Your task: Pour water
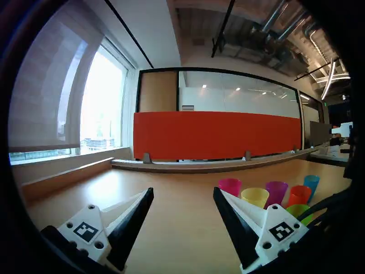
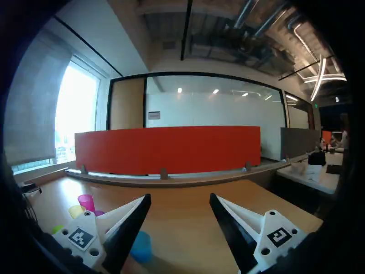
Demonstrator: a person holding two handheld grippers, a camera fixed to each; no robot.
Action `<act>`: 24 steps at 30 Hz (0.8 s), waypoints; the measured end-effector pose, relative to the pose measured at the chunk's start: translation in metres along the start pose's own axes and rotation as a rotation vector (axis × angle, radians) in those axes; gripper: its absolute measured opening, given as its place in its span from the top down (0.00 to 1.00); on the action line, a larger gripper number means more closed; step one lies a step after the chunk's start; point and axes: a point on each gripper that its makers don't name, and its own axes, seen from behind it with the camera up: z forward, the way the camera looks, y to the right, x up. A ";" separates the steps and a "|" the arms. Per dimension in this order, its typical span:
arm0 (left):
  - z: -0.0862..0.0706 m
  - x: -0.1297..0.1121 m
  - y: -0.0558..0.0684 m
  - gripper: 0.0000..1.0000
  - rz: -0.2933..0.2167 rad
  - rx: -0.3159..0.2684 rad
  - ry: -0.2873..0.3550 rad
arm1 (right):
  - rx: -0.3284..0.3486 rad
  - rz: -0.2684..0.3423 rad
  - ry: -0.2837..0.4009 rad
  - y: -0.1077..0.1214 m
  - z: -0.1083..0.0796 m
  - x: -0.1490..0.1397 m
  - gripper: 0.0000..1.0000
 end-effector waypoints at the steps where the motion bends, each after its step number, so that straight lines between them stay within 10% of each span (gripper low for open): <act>1: 0.000 -0.002 0.000 0.03 0.003 0.000 -0.003 | -0.001 -0.001 0.000 0.000 0.000 0.000 0.00; 24: 0.002 -0.011 -0.003 0.03 0.005 0.001 -0.023 | -0.003 -0.009 0.009 0.002 -0.001 0.005 0.00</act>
